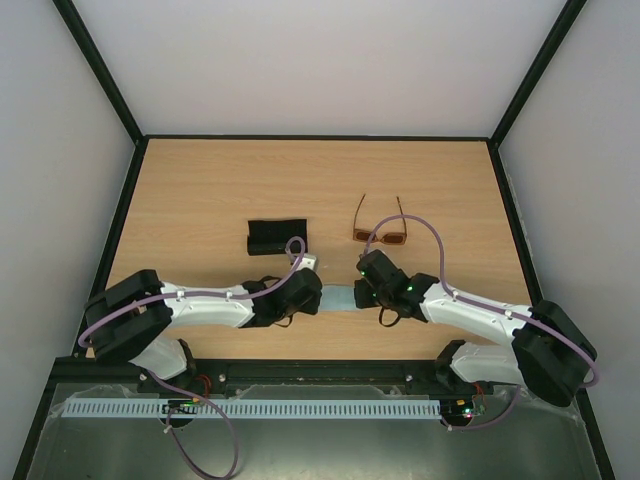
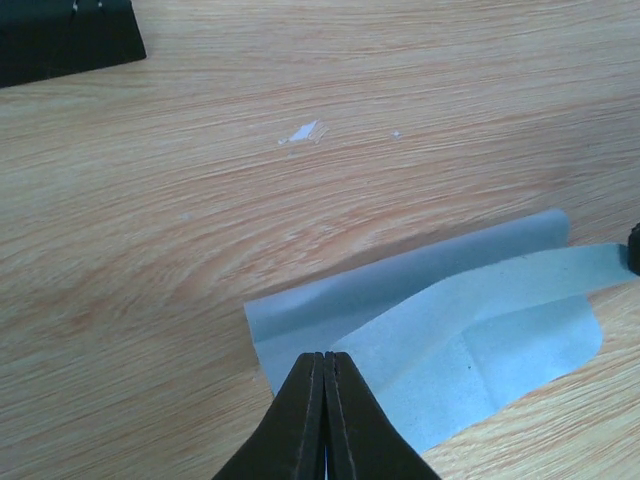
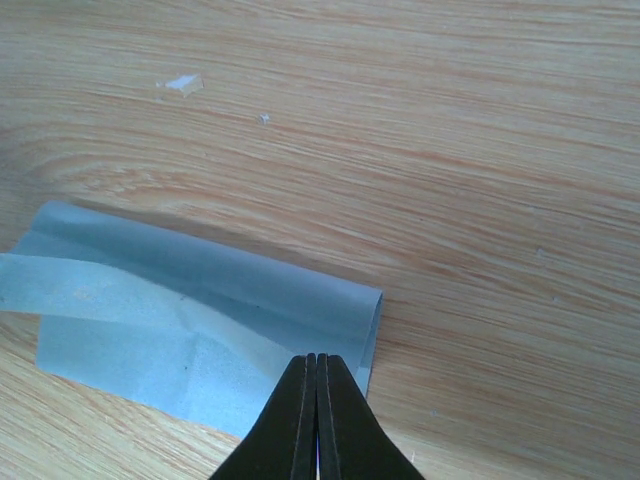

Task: Organize the sunglasses
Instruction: Fold the glasses cleaning cloth at the center of the board.

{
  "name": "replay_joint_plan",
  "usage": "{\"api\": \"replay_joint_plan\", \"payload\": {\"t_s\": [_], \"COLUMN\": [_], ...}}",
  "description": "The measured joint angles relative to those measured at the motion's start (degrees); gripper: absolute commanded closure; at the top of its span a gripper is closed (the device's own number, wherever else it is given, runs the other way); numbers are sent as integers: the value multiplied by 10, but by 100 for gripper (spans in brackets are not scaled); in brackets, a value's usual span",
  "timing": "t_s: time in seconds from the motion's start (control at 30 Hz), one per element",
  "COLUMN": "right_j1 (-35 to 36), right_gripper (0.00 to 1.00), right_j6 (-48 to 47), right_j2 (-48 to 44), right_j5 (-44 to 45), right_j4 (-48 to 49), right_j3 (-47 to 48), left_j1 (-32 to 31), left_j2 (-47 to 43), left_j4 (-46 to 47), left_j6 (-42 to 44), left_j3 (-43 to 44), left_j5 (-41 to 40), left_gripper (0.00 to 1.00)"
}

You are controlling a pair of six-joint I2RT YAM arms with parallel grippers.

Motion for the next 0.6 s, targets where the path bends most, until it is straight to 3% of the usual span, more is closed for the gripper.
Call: {"api": "replay_joint_plan", "payload": {"t_s": [0.6], "right_j1": [5], "right_gripper": [99], "right_j6": [4], "right_j2": [0], "right_j5": [7], "right_j4": [0], "right_j3": [-12], "left_j1": [-5], "left_j2": [0], "left_j4": [10], "left_j6": [-11], "left_j3": [-21], "left_j5": [2], "left_gripper": [98]}}
